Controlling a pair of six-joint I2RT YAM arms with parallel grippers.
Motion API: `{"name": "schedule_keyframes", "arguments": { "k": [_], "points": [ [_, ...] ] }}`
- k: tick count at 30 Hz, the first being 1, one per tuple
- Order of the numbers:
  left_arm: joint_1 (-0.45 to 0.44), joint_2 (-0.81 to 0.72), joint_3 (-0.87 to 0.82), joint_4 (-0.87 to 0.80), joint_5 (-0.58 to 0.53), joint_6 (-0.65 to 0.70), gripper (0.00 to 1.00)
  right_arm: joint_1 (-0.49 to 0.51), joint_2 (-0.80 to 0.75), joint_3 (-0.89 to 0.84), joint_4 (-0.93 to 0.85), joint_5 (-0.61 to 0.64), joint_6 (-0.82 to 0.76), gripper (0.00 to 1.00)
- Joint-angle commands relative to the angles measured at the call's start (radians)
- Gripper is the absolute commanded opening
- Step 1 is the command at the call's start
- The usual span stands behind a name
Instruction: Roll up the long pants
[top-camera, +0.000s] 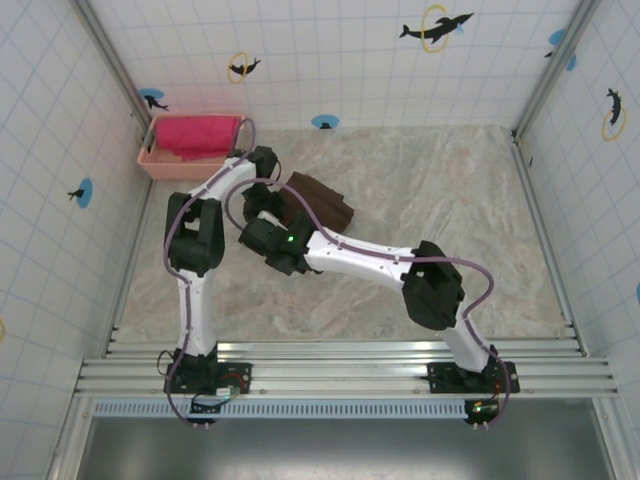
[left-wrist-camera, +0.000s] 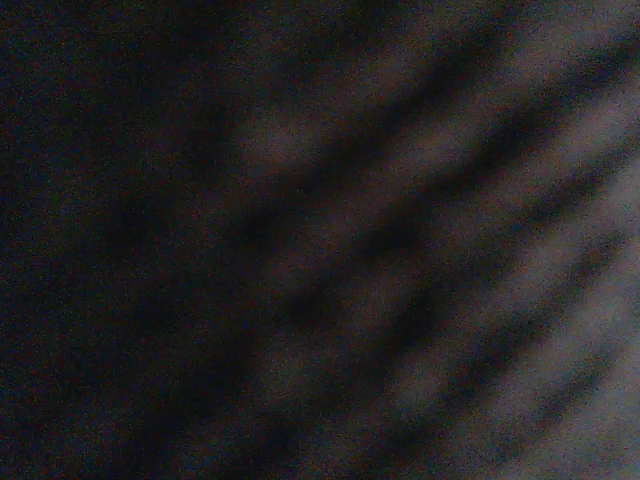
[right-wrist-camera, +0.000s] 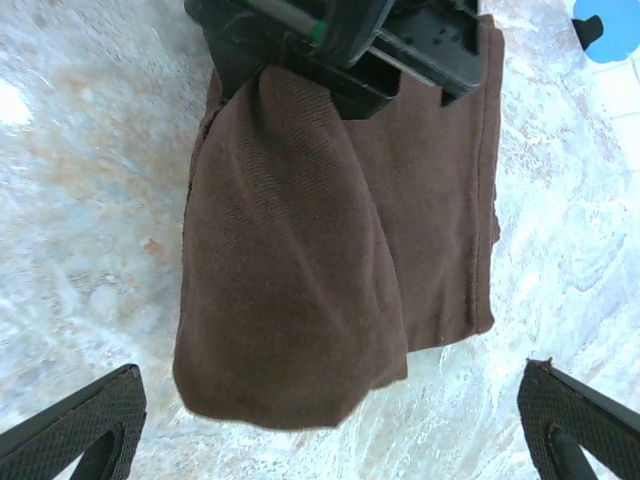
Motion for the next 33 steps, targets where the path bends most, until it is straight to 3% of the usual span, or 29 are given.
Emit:
{"name": "schedule_keyframes", "arguments": {
  "k": [1,12,19,25,31,33],
  "points": [
    [-0.009,0.117,-0.001,-0.186,-0.015,-0.019,0.00,-0.015,0.093,0.065,-0.005,0.060,-0.051,0.99],
    [-0.011,0.116,0.019,-0.211,-0.032,-0.012,0.00,-0.047,0.221,0.034,0.051,0.041,-0.071,0.99],
    [-0.011,0.159,0.049,-0.228,-0.018,-0.009,0.00,0.032,0.301,0.008,0.037,0.276,-0.112,0.99],
    [-0.010,0.156,0.063,-0.244,-0.030,0.003,0.00,0.053,0.371,0.011,-0.019,0.362,-0.040,1.00],
    [-0.011,0.139,0.054,-0.242,-0.036,0.013,0.00,0.038,0.392,0.019,-0.053,0.359,0.011,0.85],
    [-0.010,0.139,0.050,-0.242,-0.040,0.016,0.00,0.029,0.405,0.037,-0.066,0.342,0.014,0.71]
  ]
}}
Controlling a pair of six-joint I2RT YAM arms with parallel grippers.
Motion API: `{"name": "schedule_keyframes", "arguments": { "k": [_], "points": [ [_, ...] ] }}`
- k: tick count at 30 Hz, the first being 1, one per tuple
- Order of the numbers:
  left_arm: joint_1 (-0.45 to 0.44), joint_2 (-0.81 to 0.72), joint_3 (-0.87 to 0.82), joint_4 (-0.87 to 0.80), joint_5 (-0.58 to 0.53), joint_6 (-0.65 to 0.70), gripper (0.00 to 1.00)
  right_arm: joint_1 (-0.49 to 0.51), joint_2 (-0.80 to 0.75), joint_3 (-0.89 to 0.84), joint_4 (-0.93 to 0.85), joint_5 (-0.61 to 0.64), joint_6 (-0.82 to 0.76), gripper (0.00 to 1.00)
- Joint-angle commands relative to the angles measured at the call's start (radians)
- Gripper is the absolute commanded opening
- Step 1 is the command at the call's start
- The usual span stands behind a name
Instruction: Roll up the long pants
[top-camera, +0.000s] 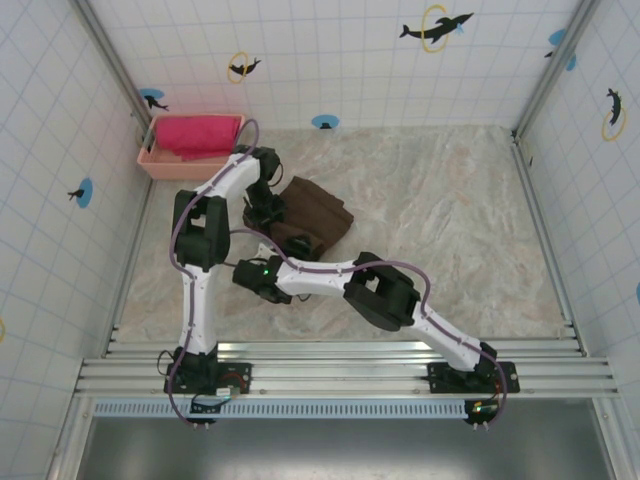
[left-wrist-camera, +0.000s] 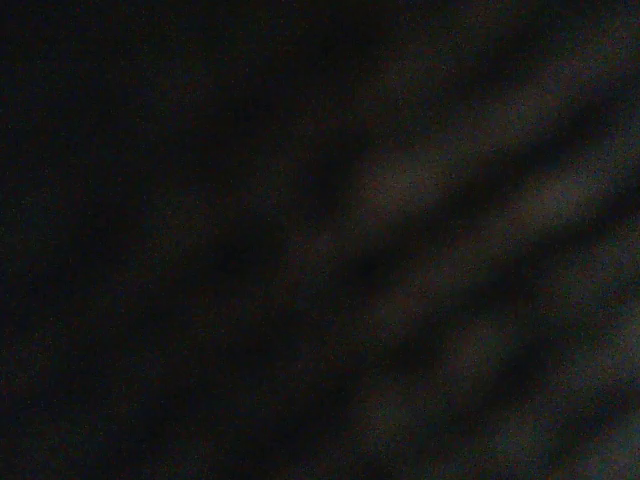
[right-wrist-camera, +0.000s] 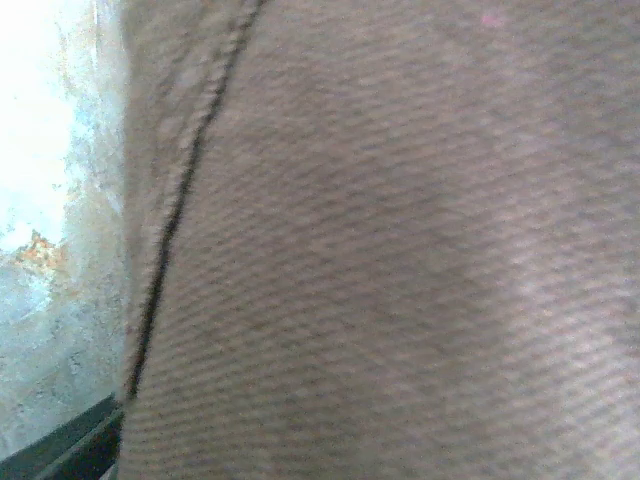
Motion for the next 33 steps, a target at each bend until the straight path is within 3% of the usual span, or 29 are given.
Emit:
{"name": "schedule_keyframes", "arguments": {
  "k": [1,3,4,6,7,10,11,14,15,24,28,33],
  "points": [
    [-0.008,0.071,-0.053,-0.087,-0.034,0.014,0.00,-0.032,0.080,0.009,-0.088,-0.076,0.037,0.62],
    [-0.008,0.037,-0.064,-0.082,-0.035,0.015,0.00,-0.041,0.084,0.015,-0.092,-0.093,0.041,0.50],
    [-0.008,0.026,-0.072,-0.074,-0.035,0.018,0.00,-0.046,0.085,0.018,-0.096,-0.101,0.043,0.39],
    [-0.008,0.011,-0.098,-0.033,-0.012,0.042,0.00,-0.052,0.084,0.015,-0.097,-0.123,0.045,0.08],
    [-0.007,-0.001,-0.118,0.018,0.023,0.073,0.00,-0.056,0.080,0.013,-0.097,-0.130,0.048,0.00],
    [-0.004,-0.051,-0.182,0.192,0.120,0.138,0.00,-0.066,0.060,-0.008,-0.093,-0.191,0.053,0.00],
    [-0.005,-0.072,-0.194,0.227,0.116,0.151,0.07,-0.069,0.047,-0.022,-0.087,-0.223,0.051,0.00],
    [0.012,-0.136,-0.192,0.283,0.056,0.214,0.81,-0.079,-0.020,-0.099,-0.042,-0.354,0.048,0.00],
    [0.026,-0.151,-0.177,0.282,0.040,0.237,0.97,-0.085,-0.045,-0.130,-0.024,-0.413,0.044,0.00],
    [0.232,-0.344,-0.150,0.395,0.036,0.323,0.97,-0.149,-0.166,-0.282,-0.007,-0.655,0.050,0.00],
    [0.251,-0.442,-0.211,0.463,0.069,0.356,0.98,-0.202,-0.211,-0.334,0.020,-0.778,0.063,0.00],
    [0.250,-0.593,-0.449,0.635,0.171,0.316,0.97,-0.285,-0.233,-0.386,0.078,-0.973,0.084,0.00]
  ]
}}
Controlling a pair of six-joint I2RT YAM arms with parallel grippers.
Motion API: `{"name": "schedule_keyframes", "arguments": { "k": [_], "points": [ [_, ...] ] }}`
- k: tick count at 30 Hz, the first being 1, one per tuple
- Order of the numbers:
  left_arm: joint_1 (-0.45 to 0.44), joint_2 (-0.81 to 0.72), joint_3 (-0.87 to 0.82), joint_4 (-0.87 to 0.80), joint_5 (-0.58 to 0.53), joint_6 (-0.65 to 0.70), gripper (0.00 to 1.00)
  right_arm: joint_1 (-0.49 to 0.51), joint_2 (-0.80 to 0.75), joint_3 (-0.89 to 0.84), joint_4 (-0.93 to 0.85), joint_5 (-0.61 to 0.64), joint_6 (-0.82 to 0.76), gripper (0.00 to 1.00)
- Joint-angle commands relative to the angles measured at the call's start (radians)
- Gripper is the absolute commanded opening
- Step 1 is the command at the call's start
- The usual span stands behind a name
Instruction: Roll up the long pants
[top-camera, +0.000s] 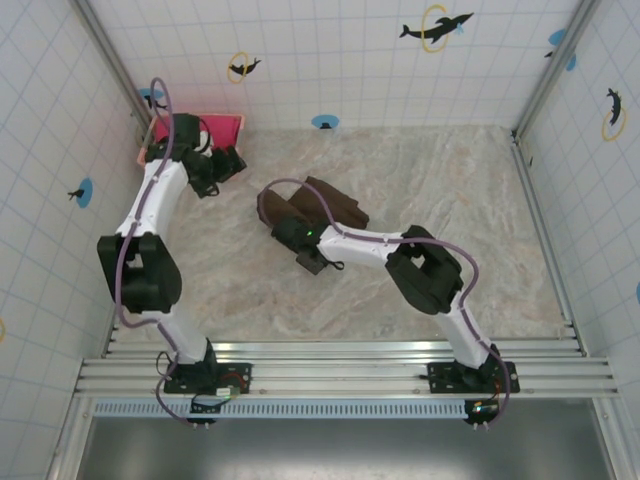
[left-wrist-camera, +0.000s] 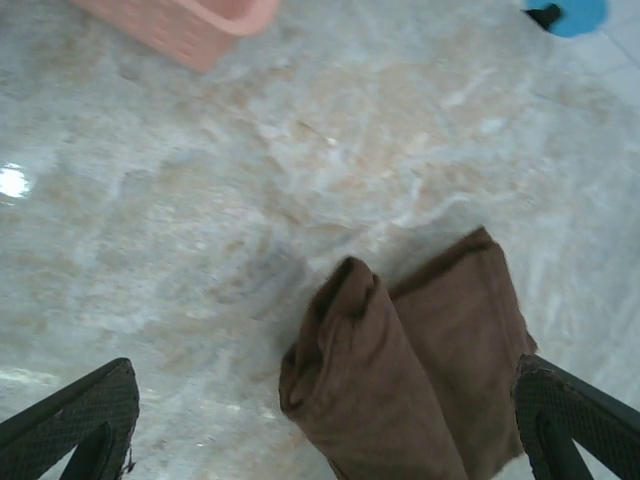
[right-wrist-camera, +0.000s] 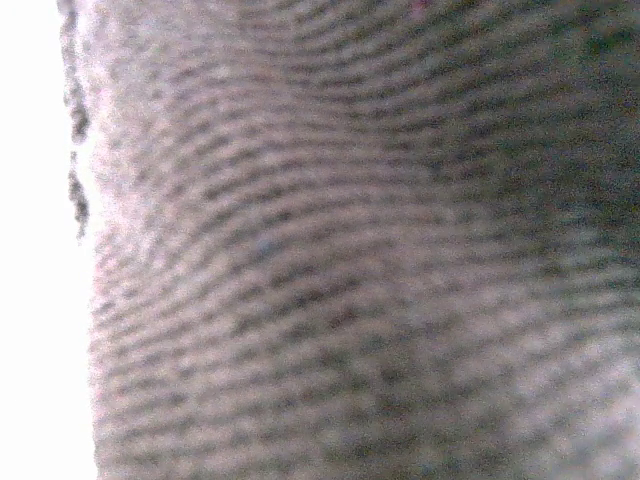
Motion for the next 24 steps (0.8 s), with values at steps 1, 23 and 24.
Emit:
{"name": "schedule_keyframes", "arguments": {
  "k": [1,23,24],
  "points": [
    [-0.013,-0.068,-0.162,0.121,0.088,-0.004,0.97,-0.065,0.065,-0.087,-0.061,-0.322,0.048,0.00],
    [-0.057,-0.232,-0.861,1.074,0.340,-0.472,0.98,-0.150,0.103,-0.109,-0.004,-0.566,0.074,0.00],
    [-0.068,-0.211,-0.857,1.092,0.337,-0.474,0.98,-0.150,0.103,-0.106,-0.005,-0.569,0.074,0.00]
  ]
}}
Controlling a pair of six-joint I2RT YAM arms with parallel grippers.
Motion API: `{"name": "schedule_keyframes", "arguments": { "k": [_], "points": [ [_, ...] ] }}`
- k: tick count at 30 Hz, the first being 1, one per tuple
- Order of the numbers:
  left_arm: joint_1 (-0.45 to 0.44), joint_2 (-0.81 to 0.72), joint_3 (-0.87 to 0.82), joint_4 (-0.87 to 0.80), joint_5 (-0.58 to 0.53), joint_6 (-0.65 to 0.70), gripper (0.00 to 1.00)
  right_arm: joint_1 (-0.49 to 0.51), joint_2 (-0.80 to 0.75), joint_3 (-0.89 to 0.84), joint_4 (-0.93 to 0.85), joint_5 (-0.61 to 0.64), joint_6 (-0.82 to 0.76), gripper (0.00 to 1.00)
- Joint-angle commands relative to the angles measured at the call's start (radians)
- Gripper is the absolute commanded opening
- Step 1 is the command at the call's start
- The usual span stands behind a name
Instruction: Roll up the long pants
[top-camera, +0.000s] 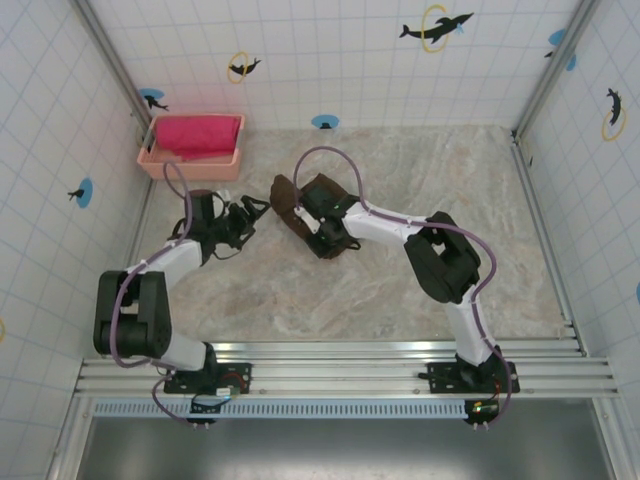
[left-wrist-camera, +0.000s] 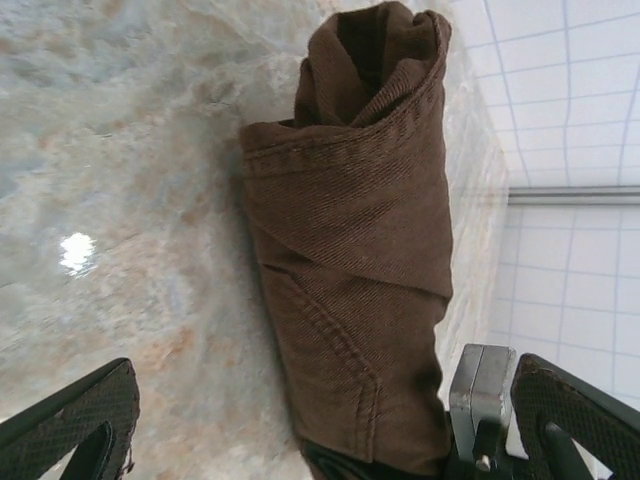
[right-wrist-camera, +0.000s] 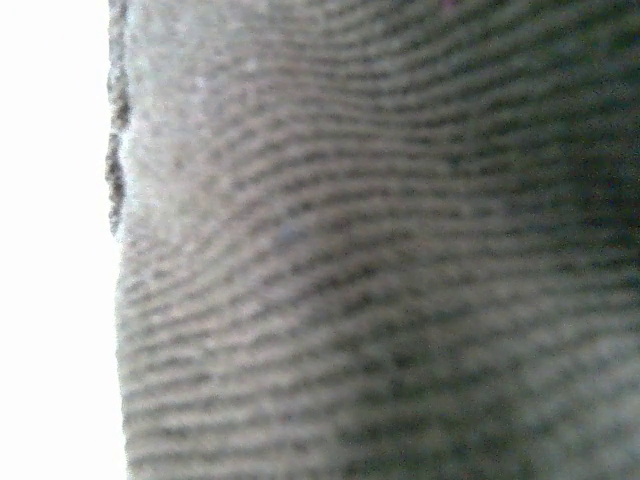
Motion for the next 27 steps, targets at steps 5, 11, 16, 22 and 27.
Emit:
{"name": "schedule_keyframes", "arguments": {
  "k": [5,11,16,22,27],
  "points": [
    [-0.059,0.141,0.033,0.253,0.020,-0.071,0.97,0.007,0.140,-0.072,-0.097,-0.137,0.032,0.00],
    [-0.067,0.244,0.080,0.222,0.020,-0.024,0.98,0.006,0.136,-0.062,-0.100,-0.151,0.041,0.00],
    [-0.071,0.315,0.084,0.285,0.007,-0.016,0.97,0.009,0.131,-0.059,-0.106,-0.178,0.035,0.00],
    [-0.071,0.403,0.050,0.468,-0.019,-0.068,0.97,0.012,0.129,-0.065,-0.122,-0.193,0.021,0.00],
    [-0.069,0.441,0.057,0.509,-0.034,-0.069,0.97,0.016,0.129,-0.058,-0.131,-0.214,0.015,0.00]
  ]
}}
